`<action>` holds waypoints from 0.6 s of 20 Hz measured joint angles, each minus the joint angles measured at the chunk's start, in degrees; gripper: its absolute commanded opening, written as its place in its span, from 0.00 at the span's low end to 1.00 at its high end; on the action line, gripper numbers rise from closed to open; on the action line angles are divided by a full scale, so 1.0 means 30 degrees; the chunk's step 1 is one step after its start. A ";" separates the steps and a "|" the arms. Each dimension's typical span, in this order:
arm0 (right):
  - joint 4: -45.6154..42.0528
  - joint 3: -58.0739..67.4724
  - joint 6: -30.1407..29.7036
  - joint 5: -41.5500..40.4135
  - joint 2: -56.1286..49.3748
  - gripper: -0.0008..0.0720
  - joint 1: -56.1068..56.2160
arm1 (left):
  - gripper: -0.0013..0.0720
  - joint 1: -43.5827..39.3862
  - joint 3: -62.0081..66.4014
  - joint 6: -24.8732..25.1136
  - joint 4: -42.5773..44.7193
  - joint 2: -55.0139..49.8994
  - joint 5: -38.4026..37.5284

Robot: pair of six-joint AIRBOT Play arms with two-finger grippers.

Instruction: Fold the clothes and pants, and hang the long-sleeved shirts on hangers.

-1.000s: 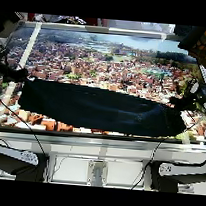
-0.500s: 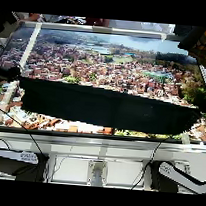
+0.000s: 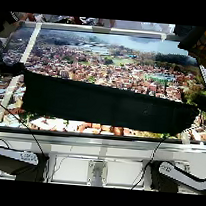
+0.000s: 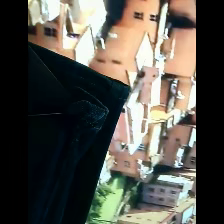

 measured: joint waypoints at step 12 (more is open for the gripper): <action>0.0525 0.0780 0.0066 -0.0291 -0.2346 0.02 0.0087 | 0.04 -0.0393 0.1042 -0.4044 0.6105 0.0685 -0.2885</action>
